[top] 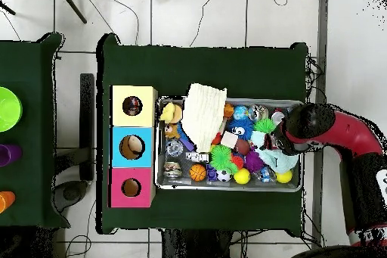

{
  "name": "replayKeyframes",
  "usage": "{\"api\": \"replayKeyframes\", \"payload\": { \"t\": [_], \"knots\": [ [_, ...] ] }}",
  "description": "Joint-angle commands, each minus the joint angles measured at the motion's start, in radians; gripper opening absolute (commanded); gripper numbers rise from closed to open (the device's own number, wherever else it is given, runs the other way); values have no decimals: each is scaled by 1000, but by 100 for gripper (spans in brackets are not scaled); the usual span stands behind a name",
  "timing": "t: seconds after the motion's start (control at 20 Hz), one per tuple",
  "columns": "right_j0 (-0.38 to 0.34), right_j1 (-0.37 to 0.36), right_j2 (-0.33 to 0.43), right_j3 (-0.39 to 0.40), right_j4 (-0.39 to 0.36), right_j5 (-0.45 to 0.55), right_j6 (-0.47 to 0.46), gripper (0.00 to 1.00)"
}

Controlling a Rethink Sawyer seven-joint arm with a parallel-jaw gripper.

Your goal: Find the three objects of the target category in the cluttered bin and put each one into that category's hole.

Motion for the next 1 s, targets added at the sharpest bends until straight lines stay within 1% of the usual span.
{"api": "replayKeyframes", "payload": {
  "t": [0.05, 0.35, 1.0],
  "knots": [
    [-25, 59, 48, 79, -122, -94, -354, 100],
    [-35, 85, 49, 82, -136, -126, -336, 100],
    [-41, 89, 52, 89, -134, -157, -318, 100]
  ]
}}
